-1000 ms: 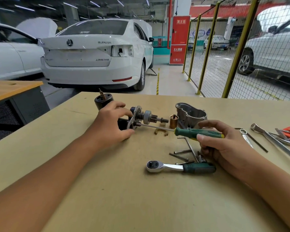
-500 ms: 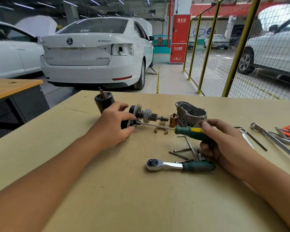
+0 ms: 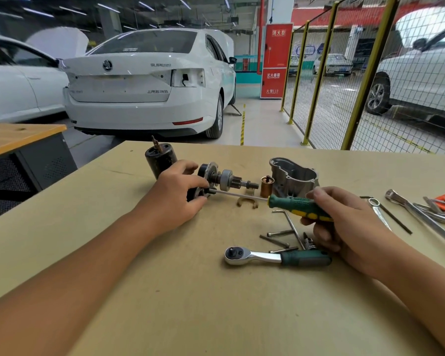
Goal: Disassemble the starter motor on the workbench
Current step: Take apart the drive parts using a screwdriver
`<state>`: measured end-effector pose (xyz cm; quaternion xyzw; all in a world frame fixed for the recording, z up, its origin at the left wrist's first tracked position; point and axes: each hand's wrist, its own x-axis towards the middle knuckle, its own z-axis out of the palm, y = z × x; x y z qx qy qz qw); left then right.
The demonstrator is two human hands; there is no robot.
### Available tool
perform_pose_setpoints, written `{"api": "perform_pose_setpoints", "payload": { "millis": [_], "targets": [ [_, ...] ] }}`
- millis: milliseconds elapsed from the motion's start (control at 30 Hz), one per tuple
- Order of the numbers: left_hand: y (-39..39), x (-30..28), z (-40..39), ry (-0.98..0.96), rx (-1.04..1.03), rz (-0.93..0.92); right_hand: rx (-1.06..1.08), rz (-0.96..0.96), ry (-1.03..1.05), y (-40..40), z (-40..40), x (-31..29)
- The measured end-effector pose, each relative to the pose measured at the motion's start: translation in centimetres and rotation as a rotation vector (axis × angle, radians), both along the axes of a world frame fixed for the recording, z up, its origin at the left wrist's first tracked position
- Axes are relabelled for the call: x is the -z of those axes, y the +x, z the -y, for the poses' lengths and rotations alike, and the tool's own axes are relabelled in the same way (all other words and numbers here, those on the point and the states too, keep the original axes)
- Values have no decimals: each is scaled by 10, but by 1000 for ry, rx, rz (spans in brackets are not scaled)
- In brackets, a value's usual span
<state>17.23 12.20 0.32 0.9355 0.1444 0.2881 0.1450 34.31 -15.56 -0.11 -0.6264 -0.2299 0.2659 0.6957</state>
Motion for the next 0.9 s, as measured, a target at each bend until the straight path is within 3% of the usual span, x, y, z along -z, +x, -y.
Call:
{"api": "perform_pose_setpoints", "payload": {
  "millis": [500, 733, 900],
  "targets": [
    [0, 1, 2, 62, -35, 19, -16, 27, 75, 4, 0, 1],
    [-2, 0, 2, 69, -21, 28, 21, 9, -43, 1, -7, -3],
    [-1, 2, 4, 74, -11, -4, 8, 5, 40, 2, 1, 0]
  ]
}}
